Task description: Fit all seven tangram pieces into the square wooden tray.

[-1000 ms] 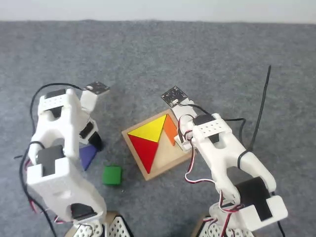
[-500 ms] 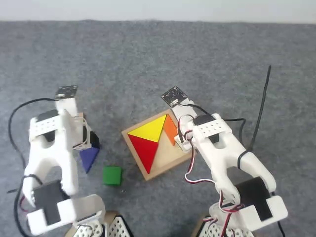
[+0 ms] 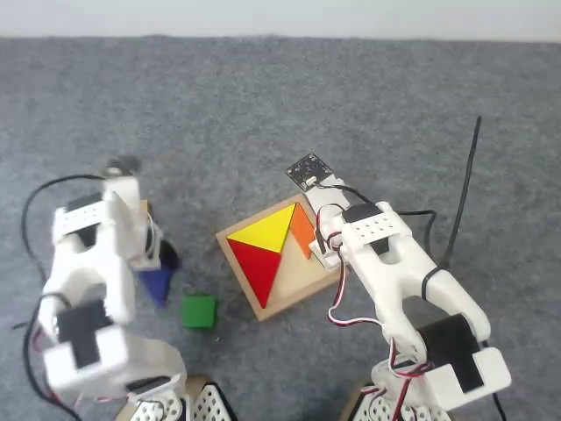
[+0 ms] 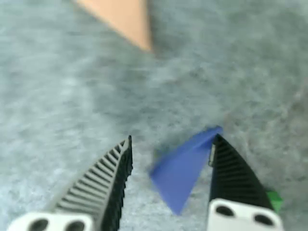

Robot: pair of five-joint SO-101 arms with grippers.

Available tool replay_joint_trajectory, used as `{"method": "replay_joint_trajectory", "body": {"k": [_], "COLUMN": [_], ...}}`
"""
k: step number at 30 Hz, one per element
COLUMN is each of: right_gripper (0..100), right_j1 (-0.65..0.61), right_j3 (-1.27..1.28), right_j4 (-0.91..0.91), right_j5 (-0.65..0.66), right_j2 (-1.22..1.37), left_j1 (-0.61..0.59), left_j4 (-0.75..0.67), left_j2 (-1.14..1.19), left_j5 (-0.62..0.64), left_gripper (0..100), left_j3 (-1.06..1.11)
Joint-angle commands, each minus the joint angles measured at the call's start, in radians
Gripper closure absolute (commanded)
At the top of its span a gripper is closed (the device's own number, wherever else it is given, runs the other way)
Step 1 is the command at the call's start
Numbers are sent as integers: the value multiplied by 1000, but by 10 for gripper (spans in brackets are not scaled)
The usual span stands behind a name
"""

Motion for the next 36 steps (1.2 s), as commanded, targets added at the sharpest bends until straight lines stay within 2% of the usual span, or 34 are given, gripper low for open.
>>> {"method": "replay_joint_trajectory", "body": {"k": [1, 11, 19, 24, 29, 36], "right_gripper": [991, 991, 991, 991, 991, 991], "right_j1": [-24, -24, -24, -24, -24, -24], "right_j3": [2, 2, 2, 2, 2, 3], "right_j4": [-12, -12, -12, -12, -10, -10], "right_j5": [14, 14, 14, 14, 14, 14], "right_j2": [-8, -8, -8, -8, -8, -8], "left_j1": [9, 3, -252, -244, -210, -209], "left_j4": [52, 6, -14, 43, 51, 46], "left_j2": [-3, -137, -361, -468, -399, -64], "left_j5": [-49, -6, 107, 114, 121, 118], "left_gripper": [750, 749, 745, 690, 686, 688], "left_j3": [27, 148, 197, 308, 282, 179]}}
